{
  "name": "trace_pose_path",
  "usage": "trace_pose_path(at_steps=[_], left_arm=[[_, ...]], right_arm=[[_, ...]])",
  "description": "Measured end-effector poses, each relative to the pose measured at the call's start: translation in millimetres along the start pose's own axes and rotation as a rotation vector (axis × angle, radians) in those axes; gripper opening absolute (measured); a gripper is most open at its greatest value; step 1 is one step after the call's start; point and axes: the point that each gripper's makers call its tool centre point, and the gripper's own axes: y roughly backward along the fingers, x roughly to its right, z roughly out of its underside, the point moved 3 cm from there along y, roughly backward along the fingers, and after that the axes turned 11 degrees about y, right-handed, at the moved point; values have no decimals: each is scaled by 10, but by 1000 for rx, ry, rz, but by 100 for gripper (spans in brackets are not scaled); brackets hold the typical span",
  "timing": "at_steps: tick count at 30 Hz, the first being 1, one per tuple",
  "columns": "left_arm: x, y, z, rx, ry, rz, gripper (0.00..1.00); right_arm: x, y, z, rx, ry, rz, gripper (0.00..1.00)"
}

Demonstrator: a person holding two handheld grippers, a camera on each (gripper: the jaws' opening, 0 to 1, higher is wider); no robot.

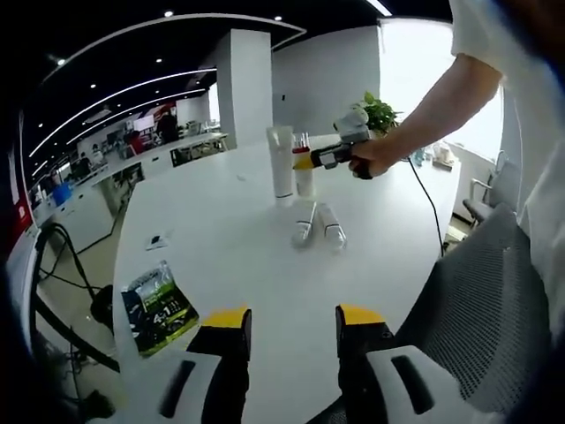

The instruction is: Arrange the skincare products in the storage area until every visible bottle or jar stands upright without overlapping.

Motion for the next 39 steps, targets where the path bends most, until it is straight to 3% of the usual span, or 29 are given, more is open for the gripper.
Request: trace_pose_path(at_steps=[5,14,29,39], left_arm=[[-4,2,2,1,-5,-4,39],[4,14,-6,7,-14,-3,36],[29,7,20,-14,-62,-4,30],[15,10,19,-14,-75,-14,29]], right_arm=[[-21,31,17,20,2,-6,30],[-121,101,28,-41,88,-110,30],[-172,92,31,-70,115,-211,30],[-196,49,14,-80,123,-214,30]])
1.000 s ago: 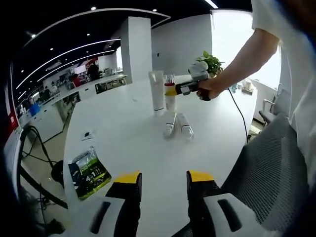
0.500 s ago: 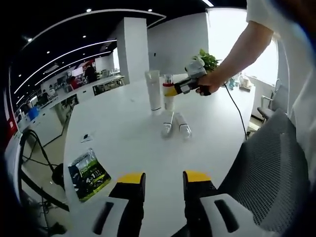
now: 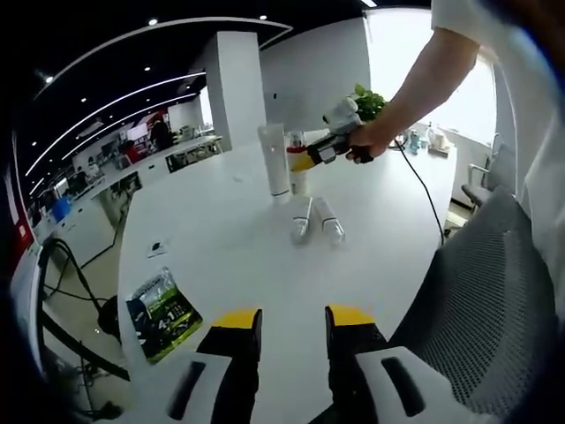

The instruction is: Arrange the skincare products in the storage area until every visible bottle or jar stands upright without overlapping.

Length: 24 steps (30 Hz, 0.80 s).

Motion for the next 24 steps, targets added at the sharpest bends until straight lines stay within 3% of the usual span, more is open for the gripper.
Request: trace_pose_path(at_steps=[24], left_arm=[[-13,13,9,-6,-38,-13,28]], right_arm=[[-12,-64,-32,-19,-22,86,31]])
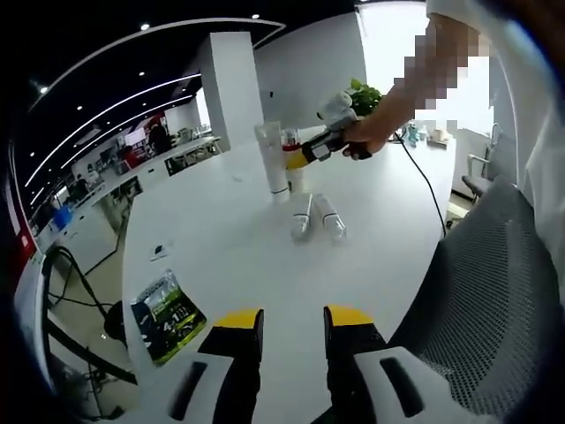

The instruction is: Arrange the skincare products in the storage area until every visible bottle or jar stands upright without overlapping.

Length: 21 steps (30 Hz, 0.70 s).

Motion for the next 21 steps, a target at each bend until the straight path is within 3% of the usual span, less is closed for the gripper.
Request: trace_pose_path(at_steps=[10,17,21], left_arm=[[-7,-3,6,-2,-4,-3,28],[-6,-5,5,-2,-8,0,28],[-11,-7,7,-4,-3,1,28]], right_arm=[[18,19,-11,-13,-29,23,34],[-30,189,20,-21,-69,45,35],[-72,367,86,-12,-228,113,40]])
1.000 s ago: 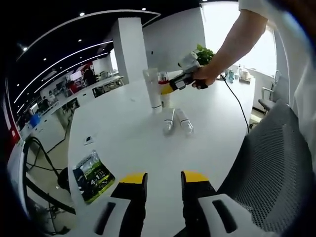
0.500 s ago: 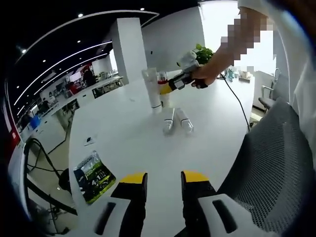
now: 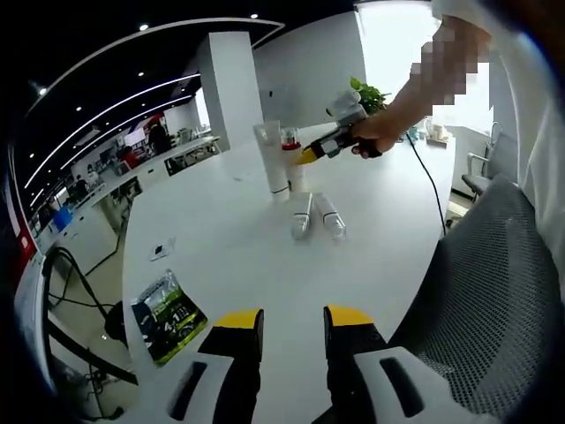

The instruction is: Arrange the skincare products in the storage area until every visible bottle or jar stands upright without overlapping.

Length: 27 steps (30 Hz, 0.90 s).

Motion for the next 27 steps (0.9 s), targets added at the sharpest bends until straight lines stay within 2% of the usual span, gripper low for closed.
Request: trace_pose_path(at_steps=[3,4,5,6,8,9,12,13,15,16,17,18,19,20,23,27], left_arm=[[4,-4,8,-5,-2,3,28],[6,-3,7,-5,-3,3,28],[9,-1,7,-4,-4,5,28],[11,-1,7,-4,-6,5,28],[15,1,9,-6,-11,6,28],[16,2,10,-6,-13,6,28],[18,5,8,-6,-16,6,28],[20,5,5,-4,-16,7,28],[29,2,4,-2,-17,9,28],[36,-1,6,-4,-18,10,28],[38,-2,12,-7,-15,8,28],[38,-5,20,-12,-17,3,28],[33,-4,22,-13,-19,-2,28],[33,0,20,-9,-22,-4,28],[58,-2,22,-7,-35,4,28],[59,-5,35,-17,-51,2,28]], right_arm=[[-127,137,56,4,-103,30,38],[-183,173,89,-13,-128,33,37],[-266,209,154,-64,-171,30,36],[-318,231,165,-81,-173,29,34],[-517,269,109,-93,-126,-43,28],[-618,282,89,-126,-85,-66,26],[-753,229,52,-172,89,-134,28],[-814,196,79,-240,169,-178,28],[-863,134,91,-310,272,-211,28],[-883,82,99,-362,364,-245,29],[-901,43,103,-395,413,-261,28],[-933,-21,133,-459,476,-289,28],[-920,-58,180,-510,498,-309,28],[-938,-149,179,-518,574,-338,29],[-1019,-295,162,-539,717,-395,29],[-1160,-374,257,-634,863,-533,32]])
